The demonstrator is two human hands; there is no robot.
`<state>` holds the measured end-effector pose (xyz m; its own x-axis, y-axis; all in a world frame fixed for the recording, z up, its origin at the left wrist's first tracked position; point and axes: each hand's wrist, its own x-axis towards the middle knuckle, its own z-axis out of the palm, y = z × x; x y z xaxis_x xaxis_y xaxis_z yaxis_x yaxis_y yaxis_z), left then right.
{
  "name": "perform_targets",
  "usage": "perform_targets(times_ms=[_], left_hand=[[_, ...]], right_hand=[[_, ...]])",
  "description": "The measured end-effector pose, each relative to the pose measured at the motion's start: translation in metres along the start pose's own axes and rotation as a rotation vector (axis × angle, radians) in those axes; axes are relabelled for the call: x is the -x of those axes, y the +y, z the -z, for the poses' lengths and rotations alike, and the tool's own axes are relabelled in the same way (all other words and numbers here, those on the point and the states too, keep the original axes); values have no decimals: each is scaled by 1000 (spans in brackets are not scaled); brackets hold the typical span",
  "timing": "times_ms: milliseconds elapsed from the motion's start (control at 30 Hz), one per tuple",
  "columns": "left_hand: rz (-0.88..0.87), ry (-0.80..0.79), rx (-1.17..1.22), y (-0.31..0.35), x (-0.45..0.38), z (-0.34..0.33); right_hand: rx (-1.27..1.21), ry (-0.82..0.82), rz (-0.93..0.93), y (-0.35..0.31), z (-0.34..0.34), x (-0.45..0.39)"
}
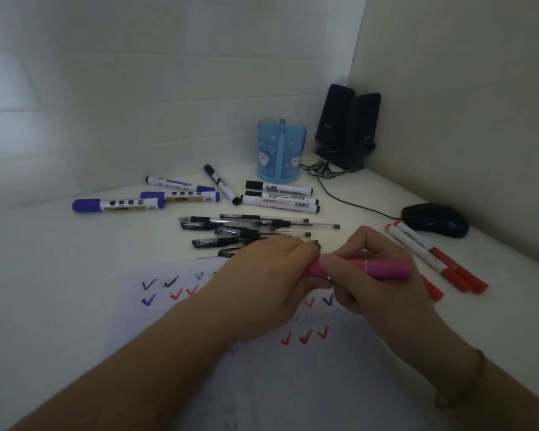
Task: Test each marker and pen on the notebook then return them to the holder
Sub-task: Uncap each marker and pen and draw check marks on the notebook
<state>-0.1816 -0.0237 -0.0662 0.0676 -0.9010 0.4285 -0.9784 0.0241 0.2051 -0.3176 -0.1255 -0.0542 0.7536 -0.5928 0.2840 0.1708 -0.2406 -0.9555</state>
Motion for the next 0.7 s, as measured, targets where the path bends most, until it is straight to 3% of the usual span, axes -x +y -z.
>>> perform_targets(times_ms=[267, 700], left_hand=[[-43, -58, 186, 8, -6, 3], [-19, -124, 448, 15, -9, 4]], right_hand=[[-90, -57, -41, 3, 10, -4], [69, -124, 140, -1, 21, -4]])
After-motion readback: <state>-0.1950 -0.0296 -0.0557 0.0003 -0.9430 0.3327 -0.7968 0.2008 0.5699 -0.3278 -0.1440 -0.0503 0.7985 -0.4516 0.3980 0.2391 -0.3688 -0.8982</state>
